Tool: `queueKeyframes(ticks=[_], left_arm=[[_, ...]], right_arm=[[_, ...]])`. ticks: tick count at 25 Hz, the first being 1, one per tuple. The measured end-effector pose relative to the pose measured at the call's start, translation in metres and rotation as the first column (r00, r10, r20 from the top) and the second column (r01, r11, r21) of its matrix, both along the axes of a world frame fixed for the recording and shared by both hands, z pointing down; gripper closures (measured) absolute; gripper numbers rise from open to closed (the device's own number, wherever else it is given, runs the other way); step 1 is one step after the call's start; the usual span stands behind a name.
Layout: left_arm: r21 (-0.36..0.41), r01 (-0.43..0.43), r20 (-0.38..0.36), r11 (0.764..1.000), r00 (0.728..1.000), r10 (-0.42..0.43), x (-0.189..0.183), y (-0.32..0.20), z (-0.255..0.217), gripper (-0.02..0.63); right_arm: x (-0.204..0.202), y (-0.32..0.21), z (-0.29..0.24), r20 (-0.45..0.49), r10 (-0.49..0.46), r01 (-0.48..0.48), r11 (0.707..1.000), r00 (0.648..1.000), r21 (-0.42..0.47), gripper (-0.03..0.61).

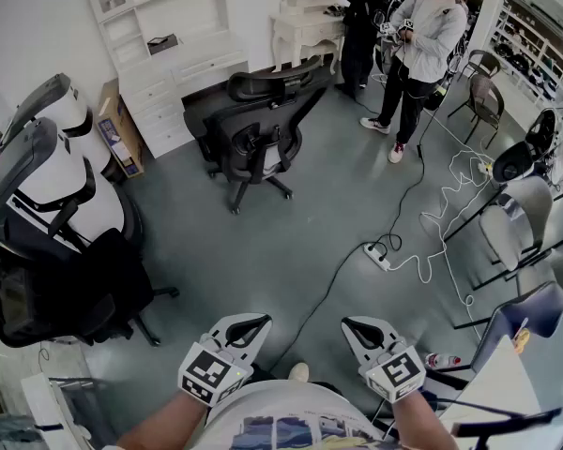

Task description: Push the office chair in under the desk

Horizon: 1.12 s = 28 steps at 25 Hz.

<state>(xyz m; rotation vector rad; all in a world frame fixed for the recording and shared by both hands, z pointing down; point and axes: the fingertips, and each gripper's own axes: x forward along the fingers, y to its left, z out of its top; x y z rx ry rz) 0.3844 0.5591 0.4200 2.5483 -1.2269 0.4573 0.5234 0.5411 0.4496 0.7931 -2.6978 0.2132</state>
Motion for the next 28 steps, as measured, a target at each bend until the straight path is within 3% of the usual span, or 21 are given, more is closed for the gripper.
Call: queueKeyframes(ticks=[13,19,25,26,28], left_arm=[[-0.006,0.031,0.014,1.0,0.999,-0.031,0.011,-0.006,0.002,0.6],[0.008,0.063,0.011,0.998,0.998,-0.063,-0.014,-0.033,0.003,0.6],[0.031,0.053,-0.022,0.998,0.998,-0.052,-0.055,-0.102,0.007,0.597],[0.04,0.053,-0.025,0.998,0.998,-0.052,-0.064,-0.117,0.004,0.597],[0.064,0.053,-0.031,0.997,0.998,-0.051,-0.081,-0.147,-0.002,0.559]], right_arm=[[0.011,-0.012,0.009,0.004,-0.032,0.032,0.999,0.999,-0.042,0.554],[-0.001,-0.039,0.015,0.002,-0.015,0.015,0.996,1.0,-0.089,0.554],[-0.031,-0.1,0.012,-0.008,0.034,-0.035,0.995,0.999,-0.091,0.546],[-0.038,-0.113,0.01,-0.016,0.043,-0.044,0.995,0.999,-0.088,0.528],[-0.053,-0.14,0.006,-0.04,0.052,-0.055,0.996,0.998,-0.071,0.41]])
